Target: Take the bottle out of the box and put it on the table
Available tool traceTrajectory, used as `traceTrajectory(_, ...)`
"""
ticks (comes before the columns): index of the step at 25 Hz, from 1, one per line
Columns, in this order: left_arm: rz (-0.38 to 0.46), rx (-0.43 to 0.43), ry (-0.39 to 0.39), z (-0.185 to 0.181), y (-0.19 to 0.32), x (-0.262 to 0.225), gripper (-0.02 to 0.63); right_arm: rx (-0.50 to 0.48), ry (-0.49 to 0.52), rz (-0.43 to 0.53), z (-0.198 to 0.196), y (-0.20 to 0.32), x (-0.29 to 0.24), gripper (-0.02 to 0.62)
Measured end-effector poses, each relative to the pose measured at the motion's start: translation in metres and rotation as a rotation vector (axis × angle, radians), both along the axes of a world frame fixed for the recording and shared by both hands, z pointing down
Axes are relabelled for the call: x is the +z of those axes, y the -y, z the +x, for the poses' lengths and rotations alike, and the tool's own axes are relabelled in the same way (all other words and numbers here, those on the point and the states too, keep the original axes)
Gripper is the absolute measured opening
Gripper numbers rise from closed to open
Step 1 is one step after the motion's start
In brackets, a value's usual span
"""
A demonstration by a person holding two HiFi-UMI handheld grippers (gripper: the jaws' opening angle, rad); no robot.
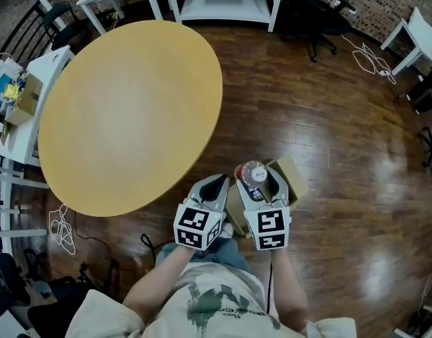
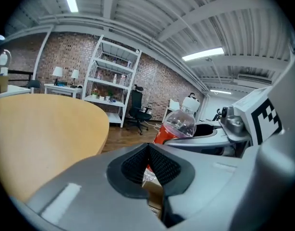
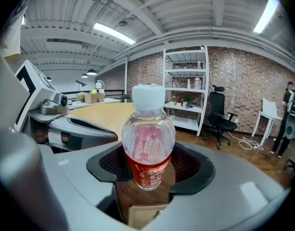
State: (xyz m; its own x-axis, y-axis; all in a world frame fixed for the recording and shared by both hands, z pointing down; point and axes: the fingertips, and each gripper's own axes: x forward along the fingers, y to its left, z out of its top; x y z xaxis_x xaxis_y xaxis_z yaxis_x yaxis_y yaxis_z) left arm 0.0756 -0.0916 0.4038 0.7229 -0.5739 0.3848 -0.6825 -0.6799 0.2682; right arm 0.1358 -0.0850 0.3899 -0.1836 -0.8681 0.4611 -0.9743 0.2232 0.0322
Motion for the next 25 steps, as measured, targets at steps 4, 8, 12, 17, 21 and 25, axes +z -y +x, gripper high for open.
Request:
traceTrajectory(4, 0.064, -0.043, -0.002, -0.015, 0.006, -0.027, 0.0, -0.074, 0.001, 0.047, -0.025, 0.004, -0.023, 0.291)
traceTrajectory(8, 0.108, -0.108, -0.001, -0.04, 0.016, -0.045, 0.0, -0.143, -0.002, 0.085, -0.051, 0.014, -0.039, 0.291)
traceTrajectory(12, 0.132, -0.194, 0.006, -0.08, 0.025, -0.055, 0.0, -0.212, 0.004, 0.115, -0.085, 0.028, -0.054, 0.291)
traceTrajectory(17, 0.14, -0.266, 0.013, -0.13, 0.032, -0.055, 0.0, -0.286, -0.001, 0.142, -0.135, 0.045, -0.064, 0.291)
traceTrajectory(21, 0.136, -0.313, 0.002, -0.172, 0.036, -0.056, 0.0, -0.327, -0.006, 0.156, -0.177, 0.053, -0.072, 0.291)
traceTrajectory(25, 0.14, -0.358, -0.008, -0.215, 0.042, -0.057, 0.0, -0.37, -0.014, 0.155, -0.223, 0.063, -0.071, 0.291)
